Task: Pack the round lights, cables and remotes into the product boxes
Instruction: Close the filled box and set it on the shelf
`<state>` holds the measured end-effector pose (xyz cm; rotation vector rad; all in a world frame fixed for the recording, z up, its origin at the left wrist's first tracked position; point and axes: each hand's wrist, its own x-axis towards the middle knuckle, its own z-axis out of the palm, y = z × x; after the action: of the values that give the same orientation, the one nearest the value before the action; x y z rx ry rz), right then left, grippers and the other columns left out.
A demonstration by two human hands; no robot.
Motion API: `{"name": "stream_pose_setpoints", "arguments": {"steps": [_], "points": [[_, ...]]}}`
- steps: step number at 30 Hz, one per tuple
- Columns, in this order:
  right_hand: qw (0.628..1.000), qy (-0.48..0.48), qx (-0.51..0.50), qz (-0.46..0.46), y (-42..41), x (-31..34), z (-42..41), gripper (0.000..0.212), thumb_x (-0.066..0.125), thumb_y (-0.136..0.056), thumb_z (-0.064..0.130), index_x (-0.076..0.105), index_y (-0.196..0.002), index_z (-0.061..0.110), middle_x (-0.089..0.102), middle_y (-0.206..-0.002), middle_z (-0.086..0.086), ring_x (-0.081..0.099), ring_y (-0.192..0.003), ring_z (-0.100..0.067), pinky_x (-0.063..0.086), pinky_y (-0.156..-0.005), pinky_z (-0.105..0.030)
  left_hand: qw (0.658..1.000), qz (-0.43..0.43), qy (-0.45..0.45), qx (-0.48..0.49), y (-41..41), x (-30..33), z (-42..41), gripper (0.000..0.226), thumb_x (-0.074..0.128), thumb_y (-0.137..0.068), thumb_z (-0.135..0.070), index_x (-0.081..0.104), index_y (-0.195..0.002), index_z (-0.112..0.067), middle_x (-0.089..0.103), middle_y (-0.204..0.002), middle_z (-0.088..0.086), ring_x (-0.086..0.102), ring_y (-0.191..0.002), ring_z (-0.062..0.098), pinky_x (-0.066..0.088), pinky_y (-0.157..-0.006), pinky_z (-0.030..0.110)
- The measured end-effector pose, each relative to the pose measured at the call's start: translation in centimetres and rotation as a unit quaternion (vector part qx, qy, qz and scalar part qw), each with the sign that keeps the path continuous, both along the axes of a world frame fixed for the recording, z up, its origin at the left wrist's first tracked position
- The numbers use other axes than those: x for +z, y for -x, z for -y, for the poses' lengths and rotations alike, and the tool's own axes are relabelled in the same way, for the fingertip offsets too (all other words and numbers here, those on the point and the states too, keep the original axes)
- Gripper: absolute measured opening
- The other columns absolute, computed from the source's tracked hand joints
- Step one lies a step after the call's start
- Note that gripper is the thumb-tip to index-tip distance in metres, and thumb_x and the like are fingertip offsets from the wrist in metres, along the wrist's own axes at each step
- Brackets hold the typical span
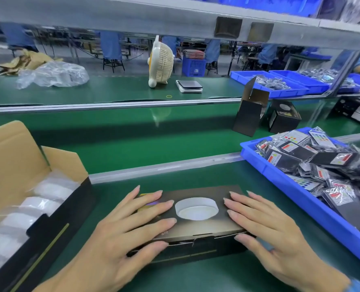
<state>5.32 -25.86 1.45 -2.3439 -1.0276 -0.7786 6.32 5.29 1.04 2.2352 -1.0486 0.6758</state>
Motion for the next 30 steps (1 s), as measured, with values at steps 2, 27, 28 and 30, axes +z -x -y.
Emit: {"name": "stream_pose_setpoints", "arguments": {"steps": [2, 27, 28, 30], "points": [[0.999, -0.003, -0.024, 0.022, 0.1, -0.1, 0.2, 0.031, 0.058, -0.095, 0.025, 0.068, -0.117, 0.005, 0.061, -0.132, -0.001, 0.056, -0.127, -0.022, 0.045, -0.1, -0.055, 0.999, 0.018, -0.04, -0.008, 0.2, -0.1, -0.2, 0.039, 0.047, -0.102, -0.044, 0.066, -0.127, -0.02, 0.054, -0.144, -0.006, 0.045, -0.138, 0.023, 0.033, -0.112, 0.054], [0.993, -0.085, 0.023, 0.082, -1.5, 0.0, -4.8, 0.007, 0.075, -0.087, 0.018, 0.075, -0.085, 0.012, 0.074, -0.106, -0.001, 0.07, -0.093, -0.014, 0.058, -0.081, -0.033, 0.997, 0.058, 0.018, 0.042, -0.3, -1.7, 1.5, 0.033, 0.048, -0.1, -0.044, 0.07, -0.118, -0.028, 0.061, -0.135, -0.01, 0.051, -0.133, 0.02, 0.036, -0.111, 0.05], [0.996, -0.075, -0.004, 0.041, -1.9, 0.6, -4.8, 0.016, 0.069, -0.092, 0.027, 0.076, -0.088, 0.014, 0.074, -0.106, 0.002, 0.07, -0.092, -0.012, 0.057, -0.084, -0.033, 0.996, 0.07, 0.007, 0.055, -0.7, -1.8, 1.6, 0.035, 0.048, -0.098, -0.048, 0.069, -0.118, -0.029, 0.061, -0.134, -0.009, 0.051, -0.132, 0.019, 0.035, -0.112, 0.048], [0.993, -0.024, -0.044, -0.104, -3.3, 3.3, -5.0, 0.03, 0.06, -0.093, 0.044, 0.076, -0.09, 0.019, 0.074, -0.099, 0.006, 0.07, -0.09, -0.016, 0.056, -0.083, -0.035, 0.993, 0.08, -0.011, 0.086, -1.7, -1.5, 2.1, 0.04, 0.052, -0.092, -0.055, 0.069, -0.118, -0.029, 0.061, -0.133, -0.008, 0.051, -0.131, 0.019, 0.033, -0.114, 0.044]]}}
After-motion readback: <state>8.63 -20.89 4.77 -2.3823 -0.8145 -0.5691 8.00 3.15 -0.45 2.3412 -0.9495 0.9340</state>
